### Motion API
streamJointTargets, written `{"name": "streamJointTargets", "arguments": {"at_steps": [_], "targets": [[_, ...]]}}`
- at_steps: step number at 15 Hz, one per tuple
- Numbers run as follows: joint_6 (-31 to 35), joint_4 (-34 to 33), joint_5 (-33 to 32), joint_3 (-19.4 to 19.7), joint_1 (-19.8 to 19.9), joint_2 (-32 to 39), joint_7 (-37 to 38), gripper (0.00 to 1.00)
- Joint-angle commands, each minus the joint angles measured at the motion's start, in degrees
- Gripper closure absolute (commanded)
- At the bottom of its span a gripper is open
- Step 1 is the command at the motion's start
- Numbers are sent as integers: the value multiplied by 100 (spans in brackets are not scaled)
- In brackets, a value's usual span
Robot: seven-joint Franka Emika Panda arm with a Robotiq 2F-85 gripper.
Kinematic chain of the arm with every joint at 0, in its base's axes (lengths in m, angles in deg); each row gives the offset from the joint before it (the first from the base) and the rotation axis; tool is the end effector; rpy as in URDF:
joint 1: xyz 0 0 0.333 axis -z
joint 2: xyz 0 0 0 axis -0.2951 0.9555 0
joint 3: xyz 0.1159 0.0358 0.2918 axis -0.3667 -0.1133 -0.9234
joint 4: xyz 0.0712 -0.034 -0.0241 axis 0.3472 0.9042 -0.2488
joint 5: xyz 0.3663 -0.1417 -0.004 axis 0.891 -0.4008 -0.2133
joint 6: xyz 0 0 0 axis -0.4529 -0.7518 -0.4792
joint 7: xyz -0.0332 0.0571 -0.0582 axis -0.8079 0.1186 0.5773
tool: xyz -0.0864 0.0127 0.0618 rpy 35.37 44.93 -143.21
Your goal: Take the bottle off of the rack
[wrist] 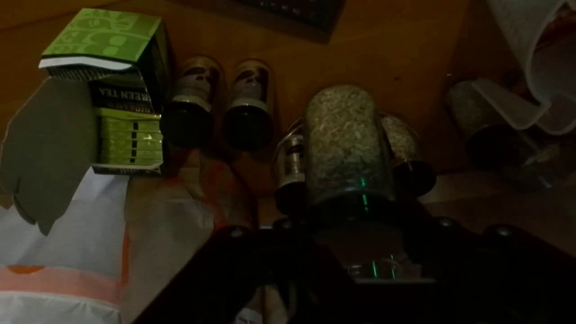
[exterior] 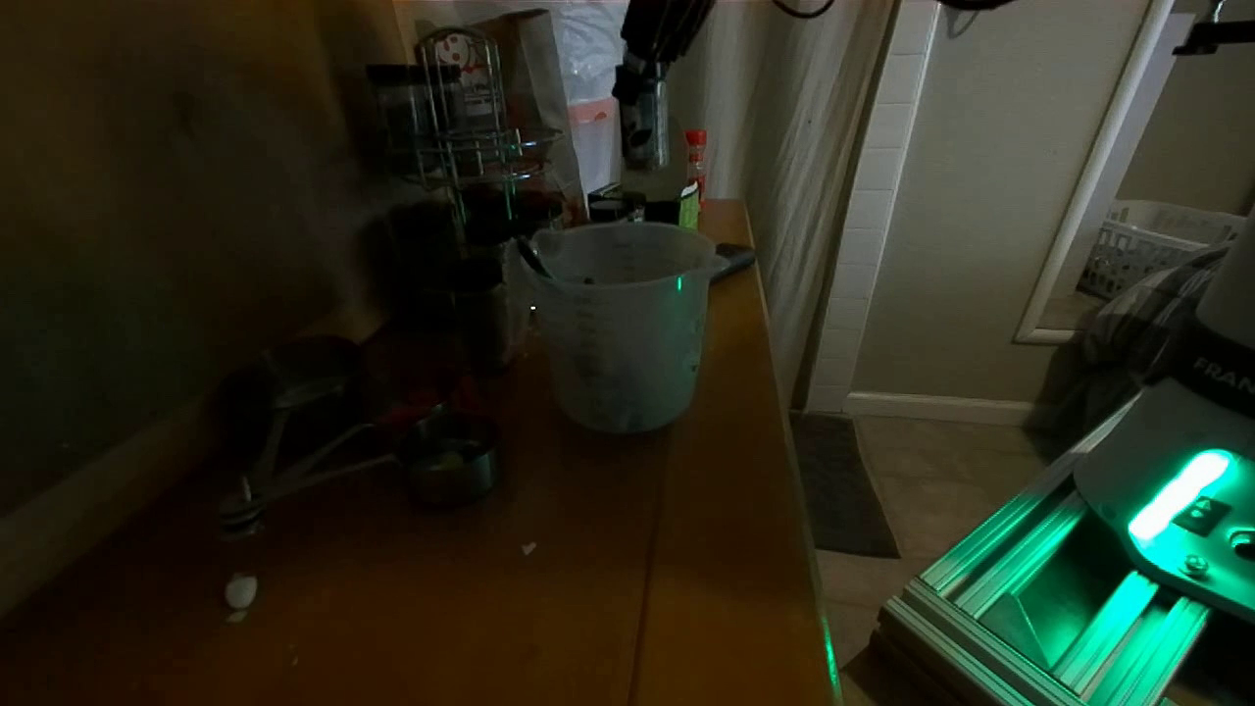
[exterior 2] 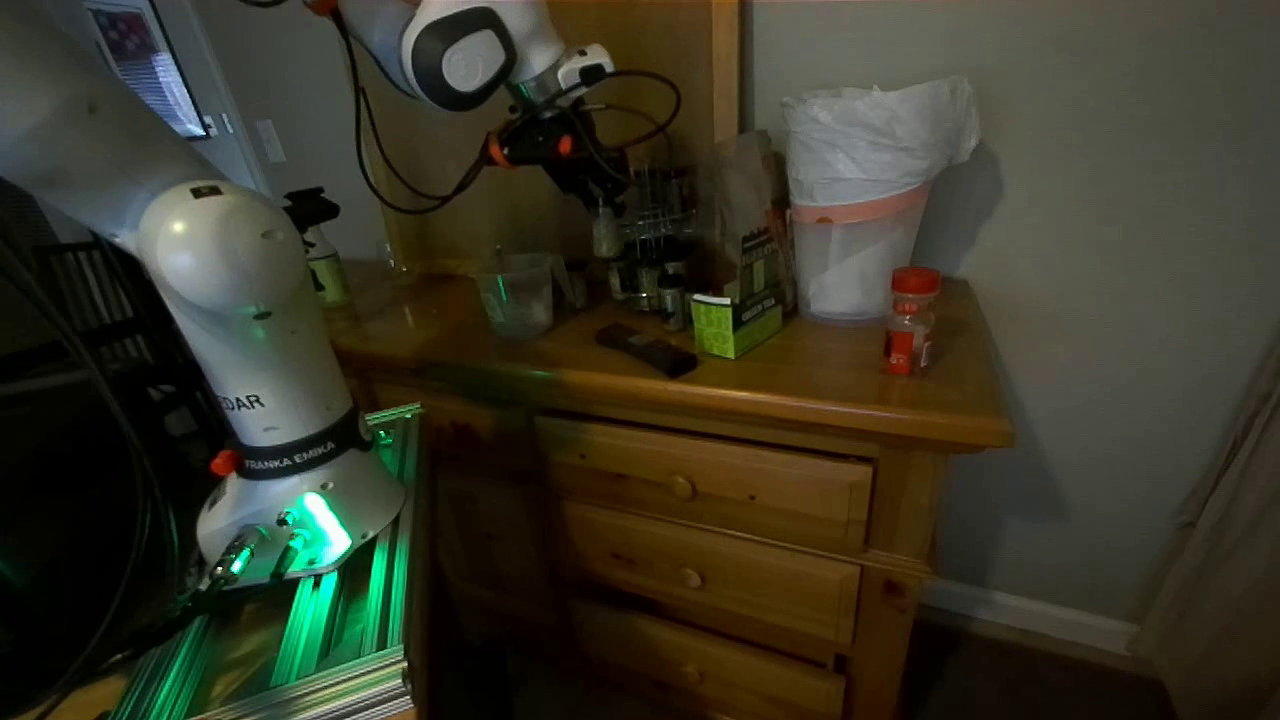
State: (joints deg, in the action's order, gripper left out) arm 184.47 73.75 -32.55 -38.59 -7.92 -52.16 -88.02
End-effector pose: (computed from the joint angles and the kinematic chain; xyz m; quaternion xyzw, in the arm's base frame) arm 0.3637 0.1480 0.4152 -0.9218 -0.2964 -0.2397 0.0709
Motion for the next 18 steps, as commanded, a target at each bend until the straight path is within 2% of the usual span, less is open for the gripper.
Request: {"name": "streamJointTargets", "arguments": {"at_steps": [1,3,5,9,10,13,15,16,18], "targets": [[143,-8,541,659,-646,449,-755,76],[-185,-8,1000,1025,-1036,562,-1318,76],[-500,-9,1328,1200,-1213,697,-1851,76],[-248,-18,1694,898,-1220,1045,-2411,76],[86,-19,1568,697,-1134,1199,-2418,76],[699,-16,1672,540,-1232,1528,-2585,76],[565,-15,1938,559,-1330,1507,-2629,76],[419,-21,1662,404,-1086,1458,-2423,51],[418,-26,1770,381,-1106,1518,-2467,51]]}}
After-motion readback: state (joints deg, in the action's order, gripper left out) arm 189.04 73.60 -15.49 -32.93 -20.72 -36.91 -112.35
